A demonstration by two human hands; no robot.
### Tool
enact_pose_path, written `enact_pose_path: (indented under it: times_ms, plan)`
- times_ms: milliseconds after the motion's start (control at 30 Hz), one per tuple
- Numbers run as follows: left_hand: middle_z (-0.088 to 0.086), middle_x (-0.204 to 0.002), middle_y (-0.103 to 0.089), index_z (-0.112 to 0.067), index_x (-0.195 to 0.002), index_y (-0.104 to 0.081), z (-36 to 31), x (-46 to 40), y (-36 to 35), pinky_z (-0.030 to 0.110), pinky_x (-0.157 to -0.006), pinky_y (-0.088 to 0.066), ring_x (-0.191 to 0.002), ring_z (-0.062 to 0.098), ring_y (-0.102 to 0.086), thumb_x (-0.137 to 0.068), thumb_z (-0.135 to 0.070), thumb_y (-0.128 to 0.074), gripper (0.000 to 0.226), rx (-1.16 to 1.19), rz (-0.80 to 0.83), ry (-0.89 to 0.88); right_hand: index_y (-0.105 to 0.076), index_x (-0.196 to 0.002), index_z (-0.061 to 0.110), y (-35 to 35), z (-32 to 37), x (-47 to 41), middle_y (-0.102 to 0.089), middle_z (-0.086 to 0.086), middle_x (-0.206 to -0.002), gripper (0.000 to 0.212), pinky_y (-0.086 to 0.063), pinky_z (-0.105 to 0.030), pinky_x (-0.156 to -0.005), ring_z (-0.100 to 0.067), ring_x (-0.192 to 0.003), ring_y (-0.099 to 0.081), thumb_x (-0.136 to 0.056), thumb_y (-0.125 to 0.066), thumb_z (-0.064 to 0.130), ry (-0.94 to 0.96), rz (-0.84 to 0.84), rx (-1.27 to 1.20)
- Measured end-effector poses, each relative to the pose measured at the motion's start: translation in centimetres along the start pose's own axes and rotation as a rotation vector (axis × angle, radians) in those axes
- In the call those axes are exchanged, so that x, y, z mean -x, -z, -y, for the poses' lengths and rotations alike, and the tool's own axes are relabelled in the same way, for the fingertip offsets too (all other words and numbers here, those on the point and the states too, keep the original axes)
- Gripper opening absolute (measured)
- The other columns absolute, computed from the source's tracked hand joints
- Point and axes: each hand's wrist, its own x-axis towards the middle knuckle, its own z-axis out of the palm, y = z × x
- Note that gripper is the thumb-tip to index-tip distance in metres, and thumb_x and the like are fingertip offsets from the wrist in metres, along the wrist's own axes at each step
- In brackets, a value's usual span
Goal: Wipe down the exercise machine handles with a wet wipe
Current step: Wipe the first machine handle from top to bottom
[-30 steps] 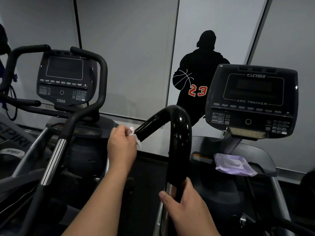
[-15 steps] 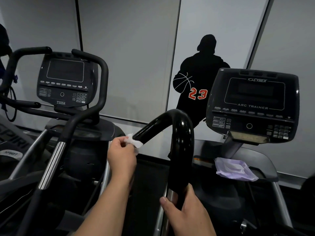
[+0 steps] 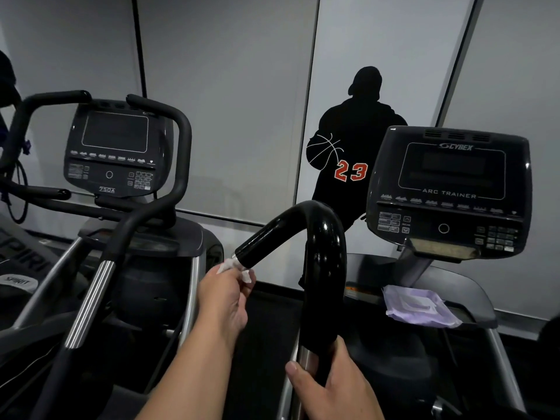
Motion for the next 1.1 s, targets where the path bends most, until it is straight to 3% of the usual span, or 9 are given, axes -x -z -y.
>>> enact_pose_path:
  times_ms: [133, 267, 367, 533, 667, 800, 933, 1033, 1100]
  plan:
    - [0.022, -0.102, -0.064, -0.002, -0.1, -0.062, 0.7, 0.3, 0.5, 0.021, -0.061, -0.056, -0.083, 0.023, -0.065, -0.089, 0.023, -0.041, 0.035, 0.071, 0.035, 0.068, -0.035, -0.093, 0.06, 0.0, 0.0, -0.2, -0.056, 0.031, -0.106, 0.04, -0.037, -0.007, -0.075, 0.013, -0.09, -0.054, -0.08, -0.072, 0.053, 0.012, 0.003, -0.009]
    - [0.024, -0.112, -0.06, 0.001, -0.11, -0.057, 0.9, -0.2, -0.5, 0.029, -0.075, -0.06, -0.088, 0.025, -0.066, -0.093, 0.021, -0.035, 0.033, 0.211, 0.038, 0.135, -0.035, -0.091, 0.057, -0.2, -0.7, -0.6, -0.056, 0.028, -0.104, 0.039, -0.037, -0.009, -0.077, 0.01, -0.088, -0.053, -0.08, -0.072, 0.054, 0.011, -0.003, -0.009]
    - [0.022, -0.105, -0.063, 0.002, -0.127, -0.053, 1.9, 0.0, -0.7, 0.025, -0.059, -0.062, -0.086, 0.024, -0.068, -0.099, 0.014, -0.039, 0.033, 0.309, 0.063, 0.184, -0.034, -0.091, 0.059, -0.2, -0.7, -0.7, -0.055, 0.031, -0.104, 0.04, -0.037, -0.006, -0.072, 0.014, -0.086, -0.052, -0.081, -0.072, 0.053, 0.015, 0.0, -0.008]
    - [0.019, -0.098, -0.062, 0.002, -0.096, -0.056, 1.7, 0.6, -1.9, 0.029, -0.069, -0.057, -0.085, 0.023, -0.066, -0.099, 0.012, -0.039, 0.02, 0.4, 0.047, 0.267, -0.032, -0.092, 0.06, -0.5, -1.2, -1.3, -0.056, 0.026, -0.116, 0.045, -0.038, -0.009, -0.081, 0.006, -0.099, -0.056, -0.078, -0.074, 0.056, 0.01, 0.007, 0.013]
    - [0.017, -0.099, -0.065, 0.001, -0.1, -0.058, 2.1, 0.6, -3.3, 0.026, -0.063, -0.057, -0.082, 0.021, -0.066, -0.098, 0.008, -0.043, 0.017, 0.453, 0.121, 0.365, -0.036, -0.102, 0.058, -0.7, -1.8, -1.6, -0.056, 0.026, -0.112, 0.048, -0.038, -0.006, -0.076, 0.006, -0.094, -0.055, -0.074, -0.074, 0.058, 0.013, 0.005, 0.012]
    - [0.02, -0.097, -0.066, 0.002, -0.095, -0.058, 1.9, 0.7, -3.1, 0.025, -0.058, -0.061, -0.081, 0.022, -0.064, -0.1, 0.004, -0.045, 0.014, 0.37, 0.156, 0.398, -0.026, -0.097, 0.061, -0.5, -1.9, -2.2, -0.052, 0.026, -0.112, 0.053, -0.038, -0.004, -0.071, 0.01, -0.089, -0.053, -0.077, -0.075, 0.055, 0.04, 0.049, 0.012]
    - [0.019, -0.098, -0.066, 0.001, -0.096, -0.059, 2.1, 0.4, -3.2, 0.025, -0.068, -0.061, -0.083, 0.021, -0.065, -0.098, 0.005, -0.046, 0.013, 0.38, 0.141, 0.4, -0.026, -0.109, 0.058, -0.4, -2.1, -2.5, -0.047, 0.036, -0.109, 0.061, -0.038, 0.002, -0.073, 0.019, -0.091, -0.051, -0.079, -0.078, 0.051, 0.07, 0.085, -0.008]
    - [0.016, -0.104, -0.069, 0.002, -0.106, -0.062, 2.7, -0.3, -4.9, 0.037, -0.103, -0.052, -0.111, 0.025, -0.069, -0.084, 0.01, -0.051, 0.025, 0.382, 0.208, 0.449, -0.028, -0.104, 0.063, -0.4, -2.2, -2.5, -0.05, 0.036, -0.111, 0.058, -0.037, 0.003, -0.074, 0.021, -0.09, -0.05, -0.077, -0.078, 0.053, 0.059, 0.054, 0.004]
    - [0.016, -0.101, -0.07, -0.001, -0.112, -0.062, 2.9, -0.3, -5.4, 0.042, -0.111, -0.045, -0.124, 0.027, -0.063, -0.087, 0.007, -0.053, 0.028, 0.352, 0.238, 0.455, -0.028, -0.102, 0.064, -0.4, -2.3, -2.4, -0.055, 0.029, -0.116, 0.058, -0.039, 0.001, -0.075, 0.018, -0.092, -0.053, -0.075, -0.078, 0.055, 0.047, 0.048, 0.014]
